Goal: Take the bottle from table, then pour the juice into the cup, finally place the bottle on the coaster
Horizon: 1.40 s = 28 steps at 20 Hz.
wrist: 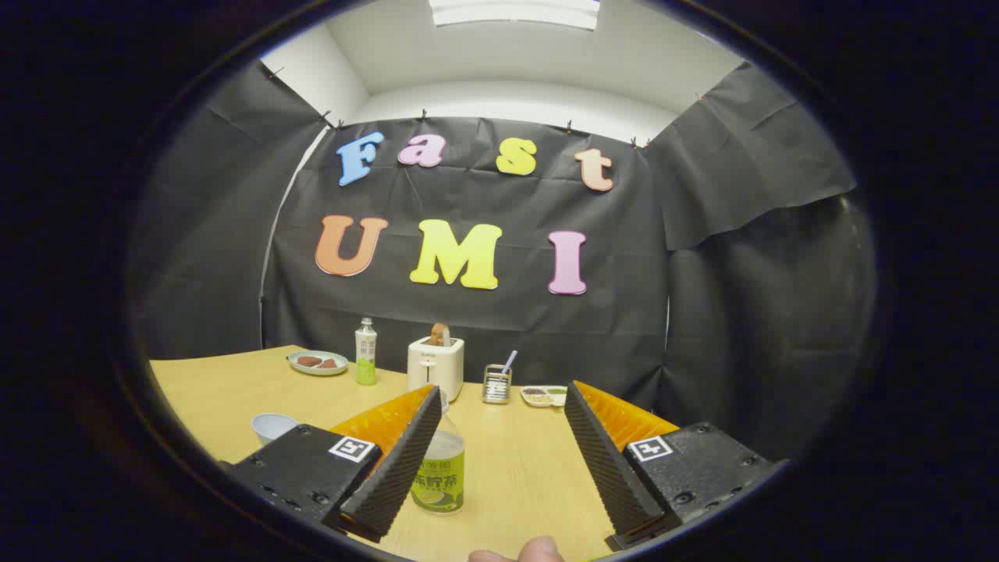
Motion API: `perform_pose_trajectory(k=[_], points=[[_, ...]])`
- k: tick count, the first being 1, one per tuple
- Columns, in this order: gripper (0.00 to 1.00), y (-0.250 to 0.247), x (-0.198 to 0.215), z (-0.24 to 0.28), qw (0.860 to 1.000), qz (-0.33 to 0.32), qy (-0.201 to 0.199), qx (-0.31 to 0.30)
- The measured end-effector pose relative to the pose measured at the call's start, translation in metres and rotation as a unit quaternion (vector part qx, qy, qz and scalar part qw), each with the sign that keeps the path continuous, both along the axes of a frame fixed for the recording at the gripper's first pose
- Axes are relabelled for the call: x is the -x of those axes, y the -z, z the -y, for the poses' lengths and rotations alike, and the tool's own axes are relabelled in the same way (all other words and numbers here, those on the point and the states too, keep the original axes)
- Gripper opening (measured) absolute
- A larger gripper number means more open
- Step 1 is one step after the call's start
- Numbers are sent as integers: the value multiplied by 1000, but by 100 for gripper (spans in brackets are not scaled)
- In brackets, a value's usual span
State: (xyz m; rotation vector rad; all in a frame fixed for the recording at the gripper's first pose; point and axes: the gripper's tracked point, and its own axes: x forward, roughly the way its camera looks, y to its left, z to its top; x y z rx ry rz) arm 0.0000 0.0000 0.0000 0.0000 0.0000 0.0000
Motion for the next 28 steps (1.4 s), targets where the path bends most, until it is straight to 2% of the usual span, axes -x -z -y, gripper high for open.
perform_pose_trajectory(k=[14,19,23,26,28], points=[[100,9,7,6,1000,-11,1,-13],[100,16,9,-12,999,-21,-30,-18],[100,35,12,-31,996,-45,-76,-17],[100,49,12,-37,994,-55,-95,-25],[100,63,10,-38,994,-63,-92,-20]])
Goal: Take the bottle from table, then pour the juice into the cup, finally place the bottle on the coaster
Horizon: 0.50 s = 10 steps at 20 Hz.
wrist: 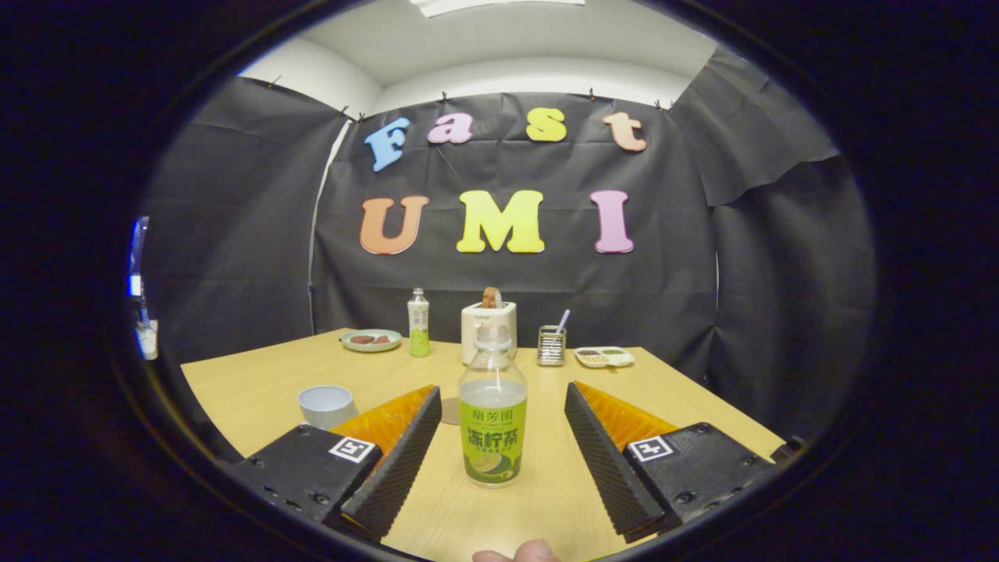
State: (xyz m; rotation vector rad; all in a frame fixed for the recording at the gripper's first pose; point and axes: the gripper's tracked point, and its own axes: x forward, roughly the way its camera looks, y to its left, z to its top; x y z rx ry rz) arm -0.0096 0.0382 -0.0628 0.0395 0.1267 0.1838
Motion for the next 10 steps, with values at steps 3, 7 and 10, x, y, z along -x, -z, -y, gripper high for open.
perform_pose_trajectory(k=[3,7,10], points=[[100,22,-5,-13,1000,-20,-5,-8],[100,41,-22,-18,998,-47,7,-41],[100,51,-36,-21,997,-63,18,-43]])
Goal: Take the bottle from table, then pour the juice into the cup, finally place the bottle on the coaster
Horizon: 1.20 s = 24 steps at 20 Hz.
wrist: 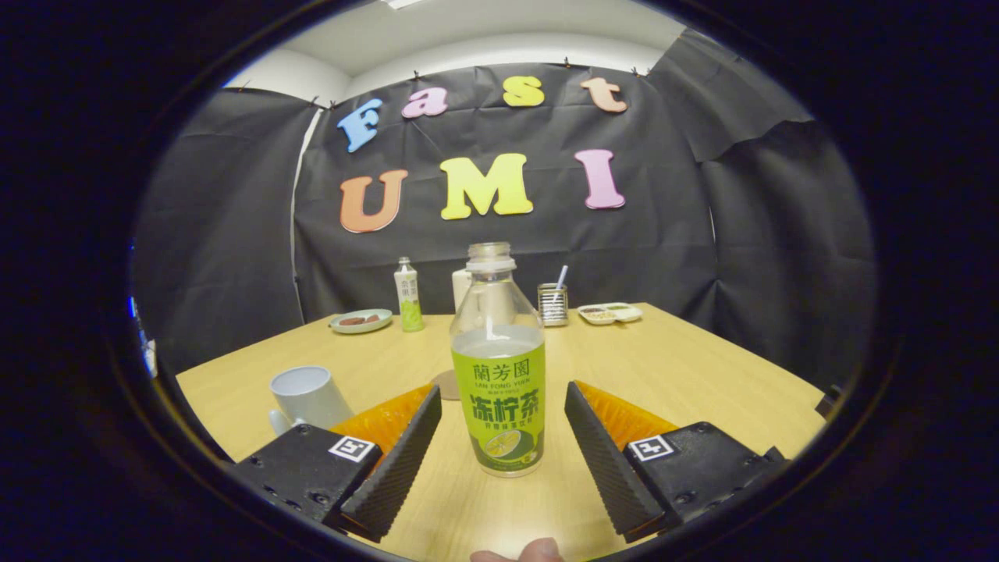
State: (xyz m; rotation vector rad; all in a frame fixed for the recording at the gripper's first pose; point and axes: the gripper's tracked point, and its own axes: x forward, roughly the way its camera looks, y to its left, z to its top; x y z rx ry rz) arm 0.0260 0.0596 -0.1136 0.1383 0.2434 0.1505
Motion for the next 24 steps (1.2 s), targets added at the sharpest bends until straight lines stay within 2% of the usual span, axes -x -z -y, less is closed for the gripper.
perform_pose_trajectory(k=[14,18,24], points=[[100,15,-38,-13,998,-41,27,-44],[87,11,-41,-15,998,-43,22,-38],[78,-3,-39,-1,999,-38,26,-15]])
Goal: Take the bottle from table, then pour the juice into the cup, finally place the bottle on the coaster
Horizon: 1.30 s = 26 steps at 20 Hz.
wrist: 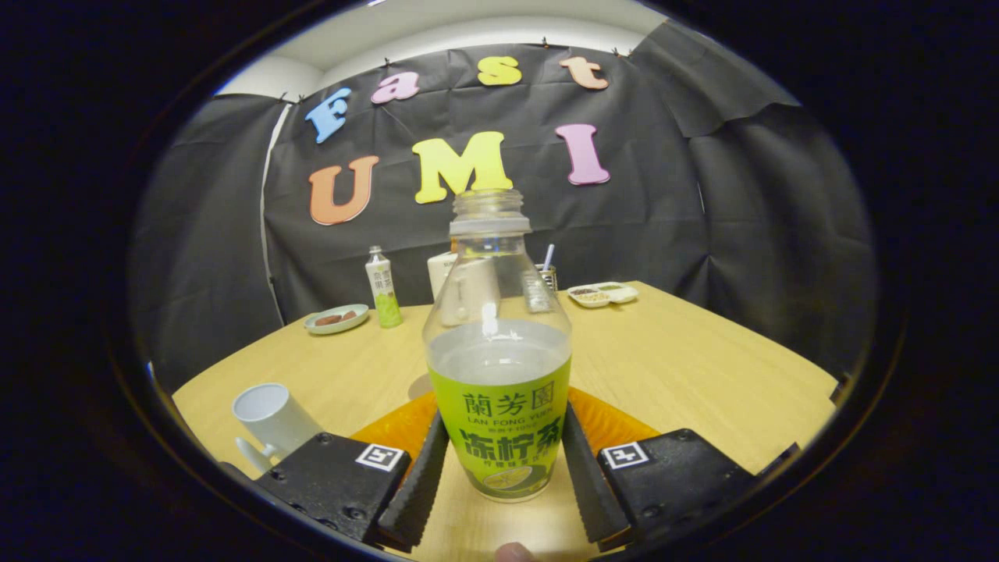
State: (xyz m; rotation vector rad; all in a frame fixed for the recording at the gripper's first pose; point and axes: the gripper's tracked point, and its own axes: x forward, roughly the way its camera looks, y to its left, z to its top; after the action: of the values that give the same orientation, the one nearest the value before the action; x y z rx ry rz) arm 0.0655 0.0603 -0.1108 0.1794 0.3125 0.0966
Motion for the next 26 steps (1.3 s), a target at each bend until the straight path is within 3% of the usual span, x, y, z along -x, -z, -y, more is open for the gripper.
perform_pose_trajectory(k=[16,26], points=[[75,-58,6,10,989,28,-48,141],[76,-53,8,4,966,14,-70,247]])
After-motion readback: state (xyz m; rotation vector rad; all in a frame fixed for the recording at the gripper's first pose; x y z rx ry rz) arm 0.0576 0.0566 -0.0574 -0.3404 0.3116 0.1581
